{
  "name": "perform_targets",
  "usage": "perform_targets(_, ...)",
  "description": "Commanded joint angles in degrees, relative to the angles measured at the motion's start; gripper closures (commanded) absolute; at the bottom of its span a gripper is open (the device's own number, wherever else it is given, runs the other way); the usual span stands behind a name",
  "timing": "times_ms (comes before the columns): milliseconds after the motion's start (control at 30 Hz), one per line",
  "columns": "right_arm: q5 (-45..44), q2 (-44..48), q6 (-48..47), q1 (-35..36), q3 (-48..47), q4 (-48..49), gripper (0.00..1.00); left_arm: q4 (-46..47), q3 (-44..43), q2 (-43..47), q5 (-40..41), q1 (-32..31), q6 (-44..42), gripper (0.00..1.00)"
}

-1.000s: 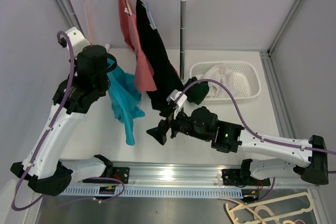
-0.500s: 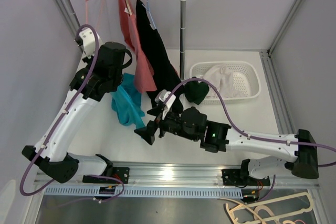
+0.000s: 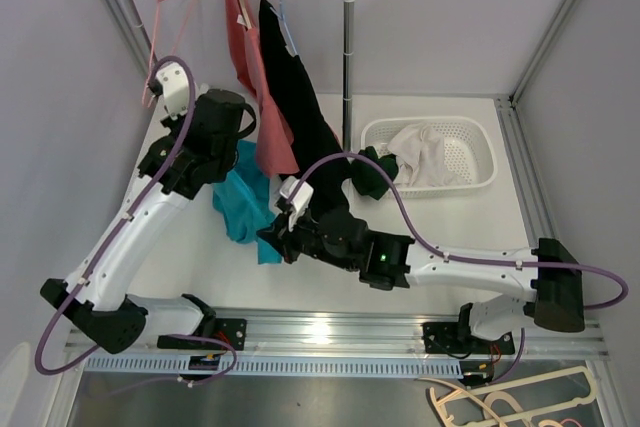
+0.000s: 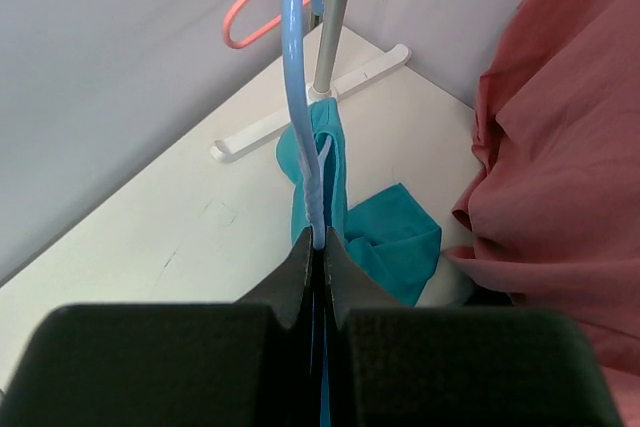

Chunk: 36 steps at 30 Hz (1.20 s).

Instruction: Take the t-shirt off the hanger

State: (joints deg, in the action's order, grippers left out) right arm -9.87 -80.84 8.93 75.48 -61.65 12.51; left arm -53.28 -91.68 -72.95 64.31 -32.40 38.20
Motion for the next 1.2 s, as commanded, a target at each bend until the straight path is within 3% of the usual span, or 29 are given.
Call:
perform_targets(0,-4.3,4.5,0.9,1.9,-0.6,0.1,1.0,7.1,2.1,-1.6,3.7,-0.6,-2.4,0.99)
perform_targets(133,-8.0,9.1,2.0,3.8,3.8,-2.4,1.0,8.2,0.5,-4.9,5.7,-0.2,-3.5,0.99)
perform_targets(333,-11.5,16.9,5.0,6.2,10.0,-7.0,1.0,7.9,-5.8,-7.7,1.9,3.8,-4.7,0.99)
perform_targets(500,-13.2,22.0,6.9,7.2,14.9,-9.4,1.0,12.5,-7.9,-9.2,3.1,4.5,-10.5,0.99)
perform_targets(867,-14.7,21.6,6.5,7.7,15.8,-8.2,1.0,14.6,-9.6,-8.7,3.1,6.0,-15.9,0.99)
perform_targets(1167,-16.3,21.3,6.8,7.7,16.7,-8.2,1.0,11.7,-9.3,-6.2,-0.3,7.0,-13.5,0.99)
